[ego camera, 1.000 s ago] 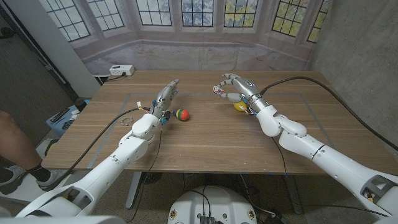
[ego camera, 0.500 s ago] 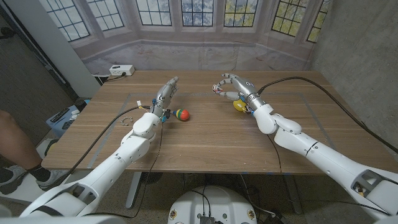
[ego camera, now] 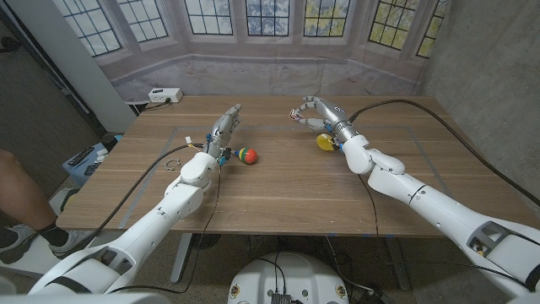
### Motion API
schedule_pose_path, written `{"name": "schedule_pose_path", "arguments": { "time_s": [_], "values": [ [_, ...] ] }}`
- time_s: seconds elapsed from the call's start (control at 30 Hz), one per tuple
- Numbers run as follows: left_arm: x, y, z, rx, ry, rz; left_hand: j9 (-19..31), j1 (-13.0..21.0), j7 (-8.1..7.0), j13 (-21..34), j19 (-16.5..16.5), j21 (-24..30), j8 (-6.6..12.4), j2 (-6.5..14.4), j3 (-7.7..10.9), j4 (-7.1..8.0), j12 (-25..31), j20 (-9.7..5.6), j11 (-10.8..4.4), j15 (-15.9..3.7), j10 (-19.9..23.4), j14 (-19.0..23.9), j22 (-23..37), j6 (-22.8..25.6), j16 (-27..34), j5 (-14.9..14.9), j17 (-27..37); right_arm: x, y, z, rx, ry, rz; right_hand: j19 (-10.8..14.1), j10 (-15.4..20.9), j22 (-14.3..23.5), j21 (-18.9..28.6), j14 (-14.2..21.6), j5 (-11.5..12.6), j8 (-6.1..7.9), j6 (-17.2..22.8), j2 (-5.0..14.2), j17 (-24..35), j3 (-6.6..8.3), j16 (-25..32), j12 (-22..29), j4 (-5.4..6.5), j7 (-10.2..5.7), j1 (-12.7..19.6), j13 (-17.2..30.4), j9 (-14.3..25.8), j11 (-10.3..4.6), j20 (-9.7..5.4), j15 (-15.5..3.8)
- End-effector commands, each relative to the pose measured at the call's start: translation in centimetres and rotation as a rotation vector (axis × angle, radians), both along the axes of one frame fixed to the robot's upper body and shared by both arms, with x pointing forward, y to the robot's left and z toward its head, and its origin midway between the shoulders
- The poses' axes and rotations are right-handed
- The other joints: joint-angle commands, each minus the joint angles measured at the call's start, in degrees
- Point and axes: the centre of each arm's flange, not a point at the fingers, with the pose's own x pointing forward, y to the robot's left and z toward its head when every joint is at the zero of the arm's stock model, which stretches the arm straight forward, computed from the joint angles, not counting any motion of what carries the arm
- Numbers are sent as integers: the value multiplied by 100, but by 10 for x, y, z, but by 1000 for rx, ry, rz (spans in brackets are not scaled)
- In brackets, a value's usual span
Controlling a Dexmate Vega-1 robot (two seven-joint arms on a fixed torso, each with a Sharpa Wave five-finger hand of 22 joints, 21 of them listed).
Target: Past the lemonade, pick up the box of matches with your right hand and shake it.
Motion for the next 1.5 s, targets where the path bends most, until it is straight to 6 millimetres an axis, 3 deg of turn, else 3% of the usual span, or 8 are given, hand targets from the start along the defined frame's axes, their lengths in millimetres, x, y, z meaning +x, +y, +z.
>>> {"name": "schedule_pose_path", "arguments": {
  "time_s": [0.03,0.73,1.5],
  "values": [
    [0,1,-2,-3,5,2,34,62,12,25,9,16,37,17,23,-8,24,14,45,15,33,45,28,39,29,36,17,11,-12,10,76,26,-43,-3,19,33,-5,-23,3,-18,30,66,14,-15,3,-22,5,39,12,17,7,19,-3,-216],
    [-5,0,-3,-8,-3,4,36,72,14,27,12,5,19,23,24,-6,12,17,51,19,40,48,29,46,19,36,21,24,-36,3,183,64,-85,-14,43,33,-2,5,-23,-45,16,88,10,-20,8,-18,-3,54,25,19,7,28,5,-208],
    [-8,-4,-5,-4,-1,9,37,82,18,28,19,0,16,22,23,-8,5,21,42,20,53,47,31,80,12,36,22,-2,5,-11,19,14,8,-15,68,34,5,43,-53,-54,55,106,5,-27,15,-16,-14,51,40,20,8,35,4,-206]
  ]
}}
